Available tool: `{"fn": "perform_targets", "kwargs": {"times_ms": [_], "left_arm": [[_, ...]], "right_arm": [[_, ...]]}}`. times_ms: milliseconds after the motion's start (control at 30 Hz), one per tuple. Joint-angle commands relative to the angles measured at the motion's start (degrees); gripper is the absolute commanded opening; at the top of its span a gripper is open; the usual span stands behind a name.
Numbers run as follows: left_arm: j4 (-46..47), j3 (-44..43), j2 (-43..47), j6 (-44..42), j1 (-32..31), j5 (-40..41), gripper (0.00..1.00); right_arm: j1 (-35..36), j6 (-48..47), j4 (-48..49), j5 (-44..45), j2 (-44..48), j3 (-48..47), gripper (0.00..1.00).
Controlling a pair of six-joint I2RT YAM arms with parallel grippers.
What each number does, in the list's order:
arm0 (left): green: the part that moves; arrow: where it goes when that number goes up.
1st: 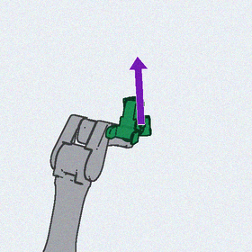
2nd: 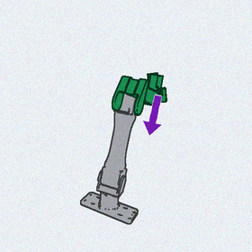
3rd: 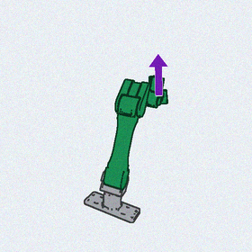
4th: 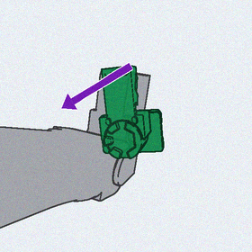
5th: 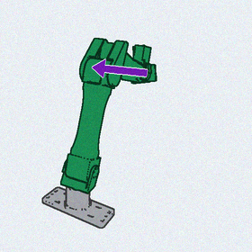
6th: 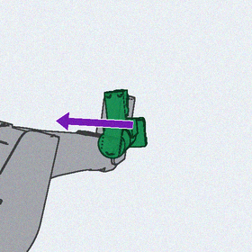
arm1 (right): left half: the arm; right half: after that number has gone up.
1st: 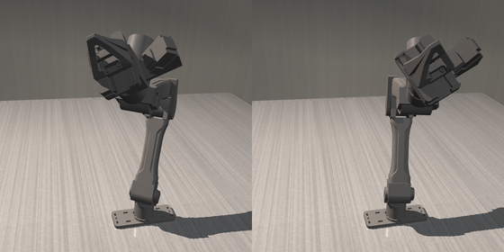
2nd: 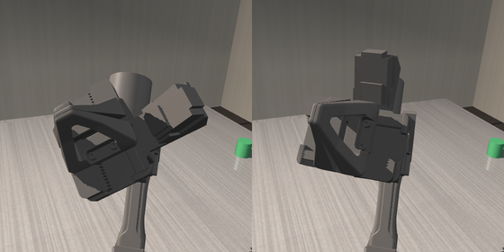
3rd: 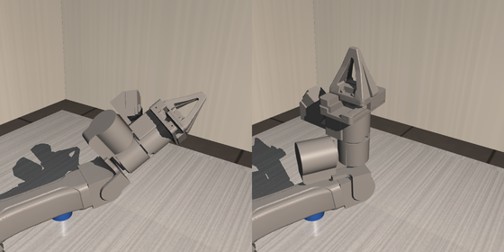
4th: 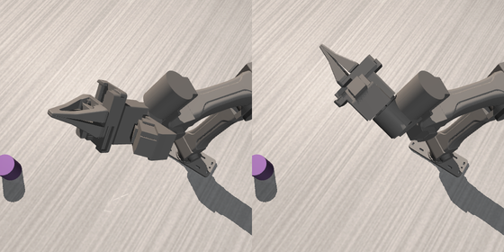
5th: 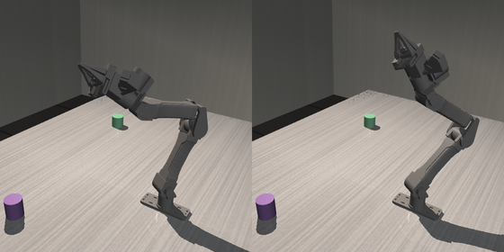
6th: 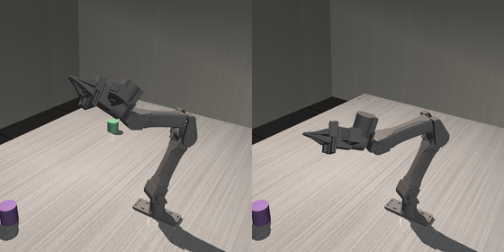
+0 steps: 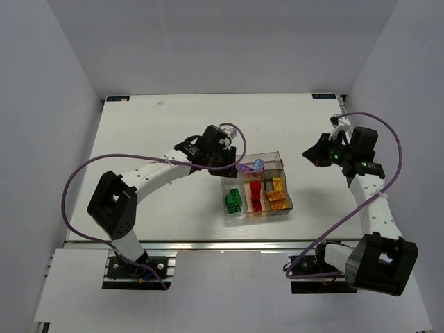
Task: Sort the legos into containers by color
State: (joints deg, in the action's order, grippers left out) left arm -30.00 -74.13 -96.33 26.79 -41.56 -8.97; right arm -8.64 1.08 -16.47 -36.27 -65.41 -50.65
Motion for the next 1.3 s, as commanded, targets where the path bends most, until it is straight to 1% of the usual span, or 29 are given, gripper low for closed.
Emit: {"fn": "perform_targets", "kwargs": {"times_ms": [0,133,167,200,267,300,333,367,400,433,467,500,533,567,600,633,667,700,767,800,833,867,933,967,1033,1100,1167,1200,1267], "left_arm": [[-0.76,-0.05,2.03,1.08,-1.68,-1.23,0.00],[-2.08,0.04,0.54,0.38,-3.26,-2.19,0.01],[-3.04,-0.31,-0.51,0.20,-3.87,-2.36,0.04],[-3.57,-0.40,-0.96,0.11,-3.88,-2.63,0.11],[-5.32,-0.67,-1.57,-0.07,-4.40,-1.50,0.20],[-5.77,-0.84,-1.66,0.02,-4.41,-0.53,0.27],[-5.77,-0.58,-1.40,0.02,-4.41,0.96,0.38],[-5.77,-0.32,-0.96,0.37,-4.93,1.84,0.44],[-5.60,0.12,0.00,0.37,-4.93,2.38,0.54],[-5.60,0.21,0.27,0.37,-4.93,2.99,0.76],[-5.68,0.12,0.53,0.37,-4.93,3.34,0.80],[-5.68,-0.31,0.97,0.29,-4.93,3.17,0.87],[-5.86,-0.66,0.97,0.28,-4.93,3.35,0.90],[-5.77,-0.84,1.15,0.11,-4.93,3.09,0.90],[-5.60,-1.54,2.02,-0.07,-4.93,3.00,0.90],[-5.34,-1.98,2.64,-0.24,-4.93,3.08,0.90],[-4.72,-2.51,3.43,-1.29,-4.93,3.17,0.90],[-4.37,-3.12,4.22,-2.43,-4.93,3.08,0.90],[-2.44,-3.57,8.86,-5.85,-4.93,4.13,0.90],[-0.78,-2.61,11.06,-7.17,-4.32,3.70,0.90],[2.46,0.88,16.21,-9.54,-3.71,2.65,0.91],[4.14,3.09,18.96,-10.78,-3.18,5.08,0.98],[6.26,7.75,24.07,-13.50,-3.18,10.09,0.98],[7.23,11.77,28.44,-15.78,-3.18,11.59,0.98],[7.41,15.49,31.89,-17.46,-3.18,18.27,0.98],[10.38,22.86,37.69,-18.96,-3.18,24.40,0.98],[10.85,25.34,41.38,-21.67,-2.65,26.63,0.98],[10.32,25.26,42.19,-22.12,-2.65,29.68,0.98],[12.41,26.40,44.55,-22.13,-2.65,31.73,0.98]], "right_arm": [[-0.76,-0.64,1.70,-1.34,-0.33,0.38,0.00],[-1.64,-0.64,1.62,-1.78,-0.69,0.38,0.03],[-1.55,-0.64,1.62,-1.87,-0.86,0.38,0.03],[-1.64,-0.64,1.44,-1.96,-0.78,0.29,0.04],[-1.90,-0.82,1.44,-2.22,-0.86,0.29,0.07],[-2.08,-0.82,1.44,-2.31,-0.86,0.29,0.07],[-2.34,-0.82,1.35,-2.49,-0.78,0.29,0.09],[-2.52,-0.82,1.35,-2.75,-0.69,0.29,0.10],[-2.69,-0.82,1.27,-2.84,-0.69,0.29,0.10],[-2.95,-0.82,1.35,-2.84,-0.60,0.29,0.12],[-3.13,-0.73,1.26,-3.27,-0.69,0.29,0.13],[-3.31,-0.82,1.26,-3.45,-0.69,0.29,0.17],[-3.48,-0.82,1.26,-3.63,-0.69,0.29,0.19],[-3.75,-0.82,1.26,-4.41,-0.69,0.29,0.25],[-3.92,-0.82,1.26,-5.03,-0.69,0.38,0.35],[-4.01,-2.56,1.26,-5.73,-0.86,0.38,0.41],[-4.53,-2.92,1.09,-7.48,-0.86,0.38,0.51],[-4.63,-4.32,0.74,-8.45,-0.95,0.38,0.68],[-5.06,-5.65,0.30,-10.22,-0.78,0.64,0.83],[-5.24,-6.09,0.30,-10.31,-0.69,0.82,0.89],[-5.24,-6.70,0.12,-9.27,-0.43,0.99,0.89],[-5.42,-6.62,0.03,-8.04,-0.25,1.26,0.89],[-5.42,-4.70,0.12,-4.53,1.06,1.43,0.89],[-5.42,-3.90,0.12,-0.33,1.59,1.61,0.89],[-5.50,-3.19,0.04,2.95,3.52,1.96,0.89],[-5.51,-3.81,0.99,5.94,5.80,3.70,0.89],[-5.42,-3.89,3.19,7.61,7.65,5.47,0.89],[-5.51,-3.72,3.63,7.71,9.14,6.70,0.89],[-5.59,-3.46,4.69,6.31,10.12,7.15,0.89]]}}
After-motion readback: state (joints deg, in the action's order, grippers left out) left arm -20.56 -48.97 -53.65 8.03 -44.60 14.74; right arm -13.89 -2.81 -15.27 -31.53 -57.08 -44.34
